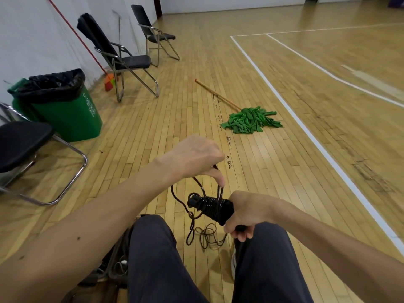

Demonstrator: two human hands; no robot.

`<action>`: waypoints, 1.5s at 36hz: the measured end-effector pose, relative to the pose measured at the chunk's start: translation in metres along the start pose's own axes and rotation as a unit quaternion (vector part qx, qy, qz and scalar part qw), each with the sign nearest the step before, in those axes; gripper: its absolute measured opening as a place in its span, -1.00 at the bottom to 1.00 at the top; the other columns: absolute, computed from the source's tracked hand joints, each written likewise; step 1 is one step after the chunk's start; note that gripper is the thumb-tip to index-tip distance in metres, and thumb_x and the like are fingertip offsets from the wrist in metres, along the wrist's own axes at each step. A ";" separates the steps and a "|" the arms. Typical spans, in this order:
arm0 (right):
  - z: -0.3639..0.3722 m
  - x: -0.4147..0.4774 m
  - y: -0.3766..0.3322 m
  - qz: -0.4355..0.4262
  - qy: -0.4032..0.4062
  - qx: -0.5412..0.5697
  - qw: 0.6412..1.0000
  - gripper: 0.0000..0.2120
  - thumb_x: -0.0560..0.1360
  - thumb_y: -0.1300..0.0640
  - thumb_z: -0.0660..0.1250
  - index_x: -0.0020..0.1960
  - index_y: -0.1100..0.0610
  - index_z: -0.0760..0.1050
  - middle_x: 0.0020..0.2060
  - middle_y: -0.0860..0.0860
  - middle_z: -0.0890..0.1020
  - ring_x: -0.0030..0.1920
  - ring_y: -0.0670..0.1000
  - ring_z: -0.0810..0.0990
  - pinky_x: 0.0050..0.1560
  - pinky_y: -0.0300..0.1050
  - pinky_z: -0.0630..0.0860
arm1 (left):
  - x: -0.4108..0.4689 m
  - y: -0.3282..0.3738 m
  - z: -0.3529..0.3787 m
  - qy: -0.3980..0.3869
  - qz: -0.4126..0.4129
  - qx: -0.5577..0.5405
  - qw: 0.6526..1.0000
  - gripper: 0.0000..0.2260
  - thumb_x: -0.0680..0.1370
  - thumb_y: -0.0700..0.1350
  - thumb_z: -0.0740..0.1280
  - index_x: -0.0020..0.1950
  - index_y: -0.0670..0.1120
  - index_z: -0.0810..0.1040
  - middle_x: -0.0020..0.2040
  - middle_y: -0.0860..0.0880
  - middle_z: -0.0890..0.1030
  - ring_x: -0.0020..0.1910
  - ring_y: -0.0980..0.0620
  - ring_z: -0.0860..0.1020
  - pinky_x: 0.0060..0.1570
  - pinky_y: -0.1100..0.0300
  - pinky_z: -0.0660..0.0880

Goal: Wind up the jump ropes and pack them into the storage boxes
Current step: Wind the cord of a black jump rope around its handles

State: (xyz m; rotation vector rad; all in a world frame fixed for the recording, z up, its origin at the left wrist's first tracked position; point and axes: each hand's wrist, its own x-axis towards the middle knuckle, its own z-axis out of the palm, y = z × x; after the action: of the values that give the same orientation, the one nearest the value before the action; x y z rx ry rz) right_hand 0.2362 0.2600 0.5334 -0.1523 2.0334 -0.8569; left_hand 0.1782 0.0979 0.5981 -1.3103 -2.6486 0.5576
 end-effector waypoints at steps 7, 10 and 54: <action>-0.007 -0.012 0.000 0.014 0.052 -0.140 0.989 -0.87 0.47 0.32 0.39 0.00 0.33 0.59 -0.35 0.11 0.66 -0.47 -0.05 0.58 -0.40 -0.26 0.53 | -0.005 -0.008 0.010 0.000 -0.023 0.026 0.999 -0.36 0.35 0.54 0.11 -0.34 -0.07 0.25 -0.39 0.08 0.32 -0.41 0.09 0.34 -0.39 0.21 0.35; -0.007 -0.012 -0.005 -0.009 0.035 -0.148 0.988 -0.79 0.42 0.30 0.42 0.05 0.33 0.61 -0.32 0.11 0.66 -0.41 -0.03 0.59 -0.28 -0.21 0.55 | -0.001 -0.005 0.008 0.021 -0.024 0.024 0.999 -0.34 0.32 0.56 0.06 -0.35 -0.07 0.23 -0.40 0.07 0.32 -0.45 0.10 0.29 -0.42 0.22 0.33; -0.029 -0.002 0.029 -0.168 0.165 0.247 0.940 -0.87 0.46 0.38 0.46 -0.05 0.27 0.54 -0.35 0.03 0.63 -0.37 -0.04 0.55 -0.39 -0.21 0.43 | -0.022 0.056 0.090 -0.048 -0.216 -0.653 0.724 -0.65 0.69 0.11 0.13 -0.10 -0.04 0.57 -0.42 0.07 0.31 -0.43 0.05 0.26 -0.42 0.15 0.24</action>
State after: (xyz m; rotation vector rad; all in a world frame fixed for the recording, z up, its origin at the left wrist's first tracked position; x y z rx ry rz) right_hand 0.2213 0.2971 0.5272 -0.0765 2.0510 -1.6764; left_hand 0.2082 0.0877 0.4940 -0.5964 -3.1839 -1.6173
